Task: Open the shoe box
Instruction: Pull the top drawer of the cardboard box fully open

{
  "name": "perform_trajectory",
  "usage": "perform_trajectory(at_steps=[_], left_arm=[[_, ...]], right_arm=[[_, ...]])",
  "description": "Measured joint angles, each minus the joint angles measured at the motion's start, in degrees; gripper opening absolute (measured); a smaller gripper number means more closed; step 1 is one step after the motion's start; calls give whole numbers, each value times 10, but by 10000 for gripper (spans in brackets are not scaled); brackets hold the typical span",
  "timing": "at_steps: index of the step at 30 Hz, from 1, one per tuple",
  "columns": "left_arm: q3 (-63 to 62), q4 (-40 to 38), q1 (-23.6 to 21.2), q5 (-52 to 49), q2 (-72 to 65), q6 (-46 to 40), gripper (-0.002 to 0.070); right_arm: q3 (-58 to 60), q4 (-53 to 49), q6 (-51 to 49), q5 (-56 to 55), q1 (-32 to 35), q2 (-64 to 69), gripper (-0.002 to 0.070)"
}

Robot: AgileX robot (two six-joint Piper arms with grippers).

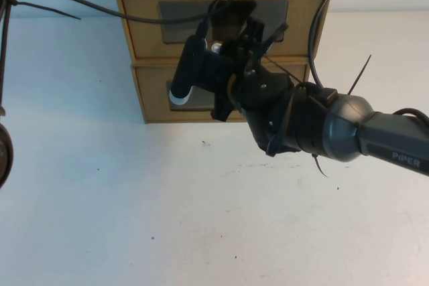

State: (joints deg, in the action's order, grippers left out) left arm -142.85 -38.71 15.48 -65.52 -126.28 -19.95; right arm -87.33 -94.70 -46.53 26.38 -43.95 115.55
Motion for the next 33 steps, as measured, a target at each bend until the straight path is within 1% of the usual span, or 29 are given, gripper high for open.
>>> perform_trajectory(at_steps=[9,12,25,28,33], left_arm=[[0,0,2,-3,0,0,-5],[0,0,2,-3,0,0,-5],[0,0,2,-3,0,1,-5],[0,-1,2,-3,0,4,-5],[0,-2,4,-8,0,10,-5]], right_arm=[[-7,-1,-1,2,1,0,49],[-7,-6,1,2,1,0,18],[-7,-5,9,6,1,0,13],[-8,18,43,14,-2,0,13],[-10,87,102,26,-7,-12,11]])
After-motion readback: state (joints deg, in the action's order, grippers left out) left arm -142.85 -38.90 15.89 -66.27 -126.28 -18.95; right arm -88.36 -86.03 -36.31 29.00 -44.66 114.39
